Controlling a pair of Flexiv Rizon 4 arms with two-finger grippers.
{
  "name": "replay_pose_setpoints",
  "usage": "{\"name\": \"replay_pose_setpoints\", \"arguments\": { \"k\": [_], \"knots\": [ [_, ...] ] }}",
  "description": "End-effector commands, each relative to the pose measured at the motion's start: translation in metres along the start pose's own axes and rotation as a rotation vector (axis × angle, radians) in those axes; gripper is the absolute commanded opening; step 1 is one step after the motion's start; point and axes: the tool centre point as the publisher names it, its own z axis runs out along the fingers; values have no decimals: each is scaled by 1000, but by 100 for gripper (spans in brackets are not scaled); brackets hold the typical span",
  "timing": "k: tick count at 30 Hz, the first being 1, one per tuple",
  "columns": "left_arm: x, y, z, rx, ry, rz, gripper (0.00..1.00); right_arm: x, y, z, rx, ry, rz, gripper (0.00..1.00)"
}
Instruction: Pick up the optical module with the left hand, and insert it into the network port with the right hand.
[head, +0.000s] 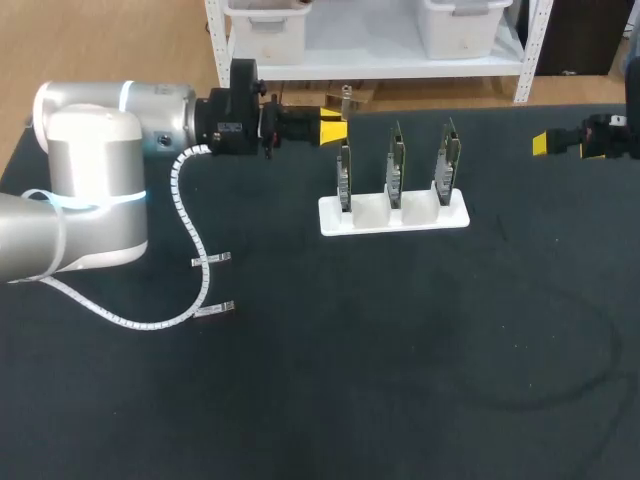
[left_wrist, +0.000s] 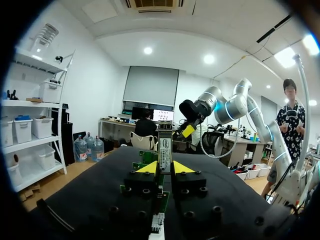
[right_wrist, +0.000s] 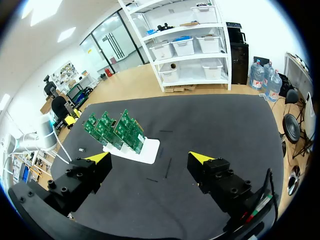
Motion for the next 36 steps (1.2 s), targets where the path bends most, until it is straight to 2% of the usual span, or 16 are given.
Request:
{"name": "replay_pose_setpoints", "arguments": {
  "k": [1, 36],
  "knots": [
    [-1, 4, 0, 13, 12, -2, 0, 0, 0, 0, 2, 0, 1, 100],
    [5, 6, -1, -19, -15, -24, 0, 0, 0, 0, 2, 0, 1, 100]
  ]
}}
